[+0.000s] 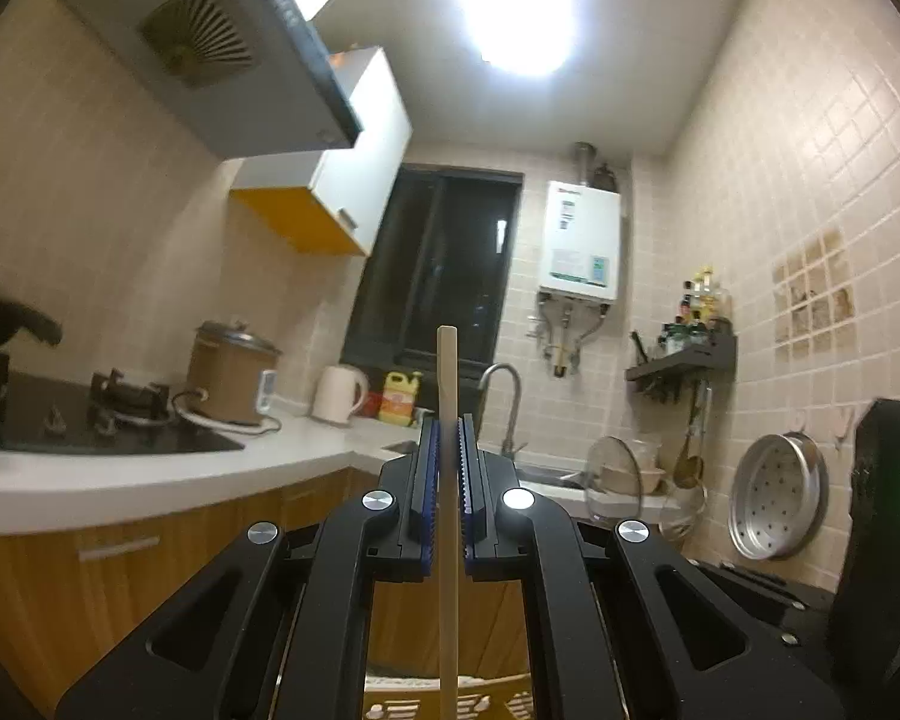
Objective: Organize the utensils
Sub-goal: 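Carry the chopstick with the left tool while the right tool lowers the spoon into the basket, then open both tools over the basket and move them down toward the remaining utensils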
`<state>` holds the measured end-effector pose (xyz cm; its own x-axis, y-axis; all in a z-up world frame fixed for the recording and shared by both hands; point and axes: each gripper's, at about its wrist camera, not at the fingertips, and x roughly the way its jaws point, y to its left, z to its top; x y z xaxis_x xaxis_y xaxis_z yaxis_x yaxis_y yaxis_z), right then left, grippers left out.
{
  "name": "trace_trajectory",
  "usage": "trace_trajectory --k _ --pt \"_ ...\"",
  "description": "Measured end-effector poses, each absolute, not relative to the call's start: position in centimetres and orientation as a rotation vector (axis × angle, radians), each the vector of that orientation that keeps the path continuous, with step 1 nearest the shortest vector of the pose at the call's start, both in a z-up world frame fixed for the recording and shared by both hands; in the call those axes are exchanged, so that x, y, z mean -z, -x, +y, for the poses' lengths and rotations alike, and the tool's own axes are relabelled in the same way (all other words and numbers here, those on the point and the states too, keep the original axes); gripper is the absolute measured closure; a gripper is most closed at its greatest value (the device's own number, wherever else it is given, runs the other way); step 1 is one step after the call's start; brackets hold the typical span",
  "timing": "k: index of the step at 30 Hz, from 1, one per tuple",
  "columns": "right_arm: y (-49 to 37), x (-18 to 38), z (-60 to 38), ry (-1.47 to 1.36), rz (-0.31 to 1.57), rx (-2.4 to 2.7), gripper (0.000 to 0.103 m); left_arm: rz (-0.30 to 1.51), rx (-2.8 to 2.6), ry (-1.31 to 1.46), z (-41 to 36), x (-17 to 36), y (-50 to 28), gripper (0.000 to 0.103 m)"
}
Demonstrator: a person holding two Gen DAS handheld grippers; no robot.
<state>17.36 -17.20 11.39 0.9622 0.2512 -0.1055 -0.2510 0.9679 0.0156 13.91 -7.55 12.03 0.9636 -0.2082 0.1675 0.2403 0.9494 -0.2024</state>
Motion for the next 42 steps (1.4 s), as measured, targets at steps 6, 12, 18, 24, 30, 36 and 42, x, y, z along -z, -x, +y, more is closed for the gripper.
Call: trace_trajectory --k 6,12,18,24,30,36,42 --pt "-18.0 -10.1 -18.2 -0.047 0.119 -0.258 0.101 -0.128 0.194 0.24 -7.3 -11.0 -14.6 0.099" --pt "-18.2 -9.1 -18.7 -0.073 0.152 -0.275 0.1 -0.093 0.196 0.237 -6.7 -10.6 -14.7 0.081" --pt "-17.1 -8.9 -19.2 -0.082 0.181 -0.275 0.097 -0.099 0.193 0.243 -5.6 -10.8 -13.5 0.066" --pt "-15.8 -8.9 -19.1 -0.069 0.206 -0.26 0.09 -0.093 0.206 0.226 -4.9 -11.8 -11.9 0.066" --pt "-13.0 -9.7 -19.1 -0.054 0.235 -0.25 0.09 -0.053 0.248 0.222 -3.7 -13.0 -9.7 0.065" --pt "-9.0 -10.5 -18.9 -0.009 0.307 -0.249 0.09 0.115 0.224 0.281 -0.4 -13.3 -6.3 0.061" --pt "-5.4 -10.2 -18.2 -0.01 0.417 -0.285 0.09 0.378 0.284 0.336 1.9 -12.1 -4.6 0.061"
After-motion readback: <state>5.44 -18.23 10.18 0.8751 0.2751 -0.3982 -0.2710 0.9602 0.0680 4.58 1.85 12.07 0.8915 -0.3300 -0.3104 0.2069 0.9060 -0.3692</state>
